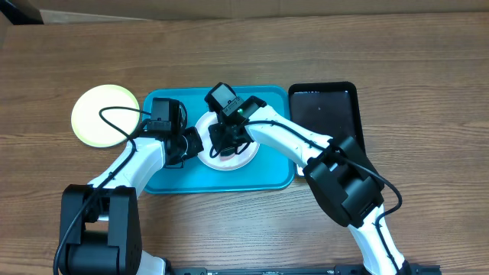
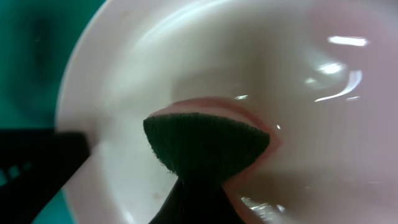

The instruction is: Clean dirty plates on tray and stack at the side

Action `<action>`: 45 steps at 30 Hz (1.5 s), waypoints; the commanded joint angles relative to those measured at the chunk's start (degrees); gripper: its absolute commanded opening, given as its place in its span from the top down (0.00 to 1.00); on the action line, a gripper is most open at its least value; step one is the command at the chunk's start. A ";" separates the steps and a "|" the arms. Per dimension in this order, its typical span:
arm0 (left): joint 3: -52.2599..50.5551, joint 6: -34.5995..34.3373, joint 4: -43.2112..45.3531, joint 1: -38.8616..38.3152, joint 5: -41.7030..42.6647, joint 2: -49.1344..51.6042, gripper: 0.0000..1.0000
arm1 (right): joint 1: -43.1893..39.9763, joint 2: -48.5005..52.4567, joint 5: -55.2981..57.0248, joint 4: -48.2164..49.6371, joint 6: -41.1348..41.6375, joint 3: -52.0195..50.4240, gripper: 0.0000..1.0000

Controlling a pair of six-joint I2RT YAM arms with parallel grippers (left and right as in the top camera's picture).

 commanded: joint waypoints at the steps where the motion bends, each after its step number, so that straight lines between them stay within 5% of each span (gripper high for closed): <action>1: 0.61 -0.15 0.33 -0.28 1.70 0.46 0.96 | -3.15 -0.15 -12.50 0.04 -2.12 2.71 0.96; 14: 0.61 -0.15 0.28 -0.26 1.68 0.46 0.96 | -19.02 -14.53 -14.14 -13.92 -10.51 4.96 0.96; 22: 0.61 -0.15 0.28 -0.26 1.68 0.46 0.96 | -25.57 -15.21 5.77 -24.28 -11.58 1.92 0.96; 29: 0.61 -0.07 0.26 -0.26 1.66 0.46 0.96 | -27.23 -15.06 21.33 -18.14 -11.39 -7.74 0.96; 36: 0.61 0.07 0.09 -0.28 1.64 0.46 0.96 | -27.39 -14.88 26.75 -8.17 -11.39 -15.19 0.96; 45: 0.61 0.04 0.04 -0.26 1.62 0.46 0.95 | -27.45 -14.88 30.14 -6.62 -11.43 -16.37 0.96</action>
